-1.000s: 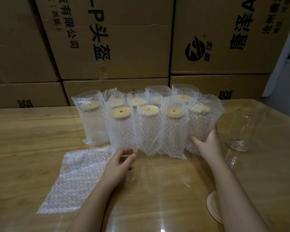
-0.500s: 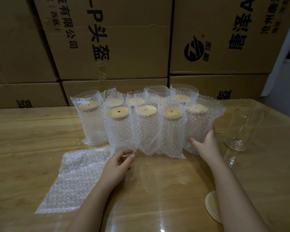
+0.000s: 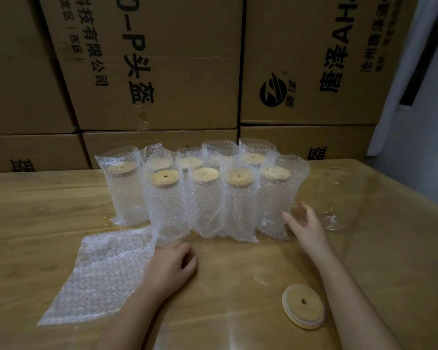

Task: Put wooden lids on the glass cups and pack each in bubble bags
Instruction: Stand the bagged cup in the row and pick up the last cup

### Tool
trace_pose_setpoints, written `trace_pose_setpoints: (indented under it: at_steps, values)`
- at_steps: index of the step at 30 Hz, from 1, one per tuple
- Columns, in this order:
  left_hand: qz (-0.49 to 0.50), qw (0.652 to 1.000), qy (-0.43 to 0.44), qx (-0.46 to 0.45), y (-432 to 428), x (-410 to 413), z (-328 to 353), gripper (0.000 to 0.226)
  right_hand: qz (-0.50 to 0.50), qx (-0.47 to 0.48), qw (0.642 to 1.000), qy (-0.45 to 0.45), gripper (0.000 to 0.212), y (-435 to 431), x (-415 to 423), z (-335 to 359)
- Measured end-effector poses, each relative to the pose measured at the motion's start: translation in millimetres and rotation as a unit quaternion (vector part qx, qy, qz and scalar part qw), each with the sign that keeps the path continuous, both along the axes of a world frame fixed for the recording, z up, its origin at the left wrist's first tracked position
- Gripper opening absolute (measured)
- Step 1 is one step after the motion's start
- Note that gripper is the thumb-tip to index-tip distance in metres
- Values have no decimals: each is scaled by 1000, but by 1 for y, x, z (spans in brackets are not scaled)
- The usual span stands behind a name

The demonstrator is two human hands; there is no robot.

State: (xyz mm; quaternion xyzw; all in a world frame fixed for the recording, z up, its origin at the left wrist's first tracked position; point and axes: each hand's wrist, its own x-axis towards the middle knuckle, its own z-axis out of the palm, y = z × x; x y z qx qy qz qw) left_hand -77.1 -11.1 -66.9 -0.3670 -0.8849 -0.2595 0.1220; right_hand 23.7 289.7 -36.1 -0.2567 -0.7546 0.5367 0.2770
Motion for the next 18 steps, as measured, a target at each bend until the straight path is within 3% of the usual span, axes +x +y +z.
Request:
trace_pose_setpoints:
  at_steps: [2, 3, 5, 6, 9, 11, 16, 18]
  values:
    - [2, 1000, 3, 1, 0, 0, -1, 12, -64, 151, 985, 52, 43, 6, 18, 12]
    - [2, 1000, 2, 1, 0, 0, -1, 12, -110, 243, 961, 78, 37, 10, 26, 19]
    - [-1, 1000, 1, -1, 0, 1, 0, 11, -200, 379, 899, 88, 42, 23, 37, 33]
    - [-3, 1000, -2, -2, 0, 1, 1, 11, -222, 403, 886, 52, 51, 32, 39, 41]
    - [-6, 1000, -9, -3, 0, 4, 4, 10, -182, 373, 897, -149, 74, 57, 37, 56]
    - [-3, 1000, -15, 0, 0, 7, 5, 9, -148, 333, 909, -202, 72, 64, 33, 56]
    - [20, 999, -41, 27, -4, 14, 5, 7, -181, 330, 920, -107, 19, 57, 28, 53]
    - [21, 998, -57, 36, -6, 17, 5, 6, -223, 315, 922, -32, 16, 46, 31, 46]
